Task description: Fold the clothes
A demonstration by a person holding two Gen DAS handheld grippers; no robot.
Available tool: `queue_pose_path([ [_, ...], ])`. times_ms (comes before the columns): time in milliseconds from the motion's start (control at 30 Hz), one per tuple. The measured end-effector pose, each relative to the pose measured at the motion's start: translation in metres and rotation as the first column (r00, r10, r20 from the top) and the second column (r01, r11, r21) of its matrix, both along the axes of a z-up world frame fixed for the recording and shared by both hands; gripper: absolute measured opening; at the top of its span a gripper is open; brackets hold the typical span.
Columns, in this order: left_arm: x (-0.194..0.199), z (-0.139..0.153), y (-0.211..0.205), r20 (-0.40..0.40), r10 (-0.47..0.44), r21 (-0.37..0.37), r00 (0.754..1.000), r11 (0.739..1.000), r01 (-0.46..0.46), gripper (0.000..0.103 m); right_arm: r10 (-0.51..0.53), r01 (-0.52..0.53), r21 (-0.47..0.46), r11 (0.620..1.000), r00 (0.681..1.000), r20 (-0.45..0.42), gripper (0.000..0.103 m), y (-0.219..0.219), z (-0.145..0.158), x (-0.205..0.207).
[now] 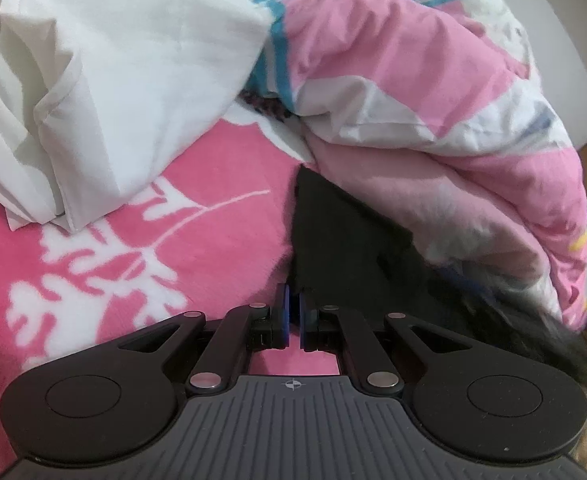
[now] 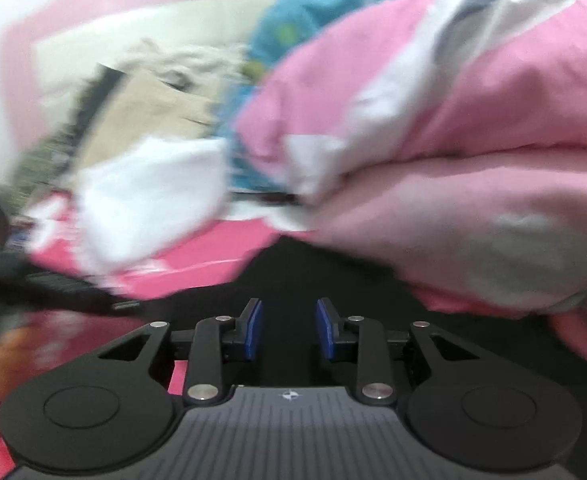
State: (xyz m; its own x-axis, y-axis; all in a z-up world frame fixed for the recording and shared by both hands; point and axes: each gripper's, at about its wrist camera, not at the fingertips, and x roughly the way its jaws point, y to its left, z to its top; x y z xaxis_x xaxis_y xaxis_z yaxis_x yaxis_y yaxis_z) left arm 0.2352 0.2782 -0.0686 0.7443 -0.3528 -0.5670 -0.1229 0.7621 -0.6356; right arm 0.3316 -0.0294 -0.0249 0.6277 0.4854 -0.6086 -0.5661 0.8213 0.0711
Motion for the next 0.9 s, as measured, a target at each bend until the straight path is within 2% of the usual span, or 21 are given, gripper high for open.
queue_pose_path([
  [133, -0.004, 0.002, -0.008, 0.005, -0.015, 0.039, 1.000, 0.999, 0.015, 0.003, -0.002, 0.003, 0.012, 1.000, 0.998, -0.059, 0.029, 0.023, -0.011, 0.043],
  [200, -0.002, 0.000, -0.008, -0.008, -0.016, 0.042, 1.000, 0.999, 0.016, 0.003, -0.012, 0.016, 0.034, 0.999, 0.994, -0.107, 0.030, 0.036, -0.017, 0.063],
  [267, -0.001, -0.001, -0.007, -0.012, -0.018, 0.042, 1.000, 0.999, 0.018, 0.003, -0.004, 0.010, 0.044, 0.999, 0.993, -0.120, 0.030, 0.047, -0.018, 0.075],
  [367, -0.003, -0.001, -0.007, -0.011, -0.021, 0.048, 1.000, 0.999, 0.022, 0.003, 0.078, -0.080, -0.100, 0.992, 0.997, -0.028, 0.034, 0.073, -0.021, 0.076],
  [433, -0.003, -0.001, -0.008, -0.012, -0.022, 0.053, 1.000, 0.998, 0.023, 0.003, 0.140, -0.133, -0.222, 0.966, 0.990, 0.015, 0.037, 0.087, -0.027, 0.078],
  [467, -0.004, -0.002, -0.009, -0.013, -0.022, 0.056, 1.000, 0.998, 0.023, 0.003, 0.167, -0.159, -0.267, 0.951, 0.986, 0.008, 0.037, 0.093, -0.032, 0.080],
  [533, -0.004, -0.002, -0.009, -0.012, -0.023, 0.060, 1.000, 0.998, 0.024, 0.003, 0.190, -0.189, -0.294, 0.937, 0.981, -0.024, 0.036, 0.098, -0.040, 0.086],
  [600, -0.005, -0.002, -0.008, -0.012, -0.023, 0.061, 1.000, 0.998, 0.023, 0.003, 0.210, -0.217, -0.290, 0.932, 0.976, -0.057, 0.022, 0.100, -0.044, 0.090],
  [633, -0.005, -0.002, -0.008, -0.012, -0.023, 0.062, 1.000, 0.998, 0.024, 0.003, 0.220, -0.229, -0.266, 0.936, 0.974, -0.062, 0.000, 0.100, -0.042, 0.091],
  [733, -0.005, -0.003, -0.009, -0.011, -0.027, 0.072, 1.000, 0.997, 0.028, 0.003, 0.270, -0.271, -0.229, 0.935, 0.962, -0.036, 0.000, 0.105, -0.039, 0.089],
  [900, -0.004, -0.005, -0.009, -0.017, -0.028, 0.082, 0.999, 0.996, 0.030, 0.003, 0.294, -0.287, -0.205, 0.936, 0.956, 0.001, 0.000, 0.125, -0.054, 0.092],
])
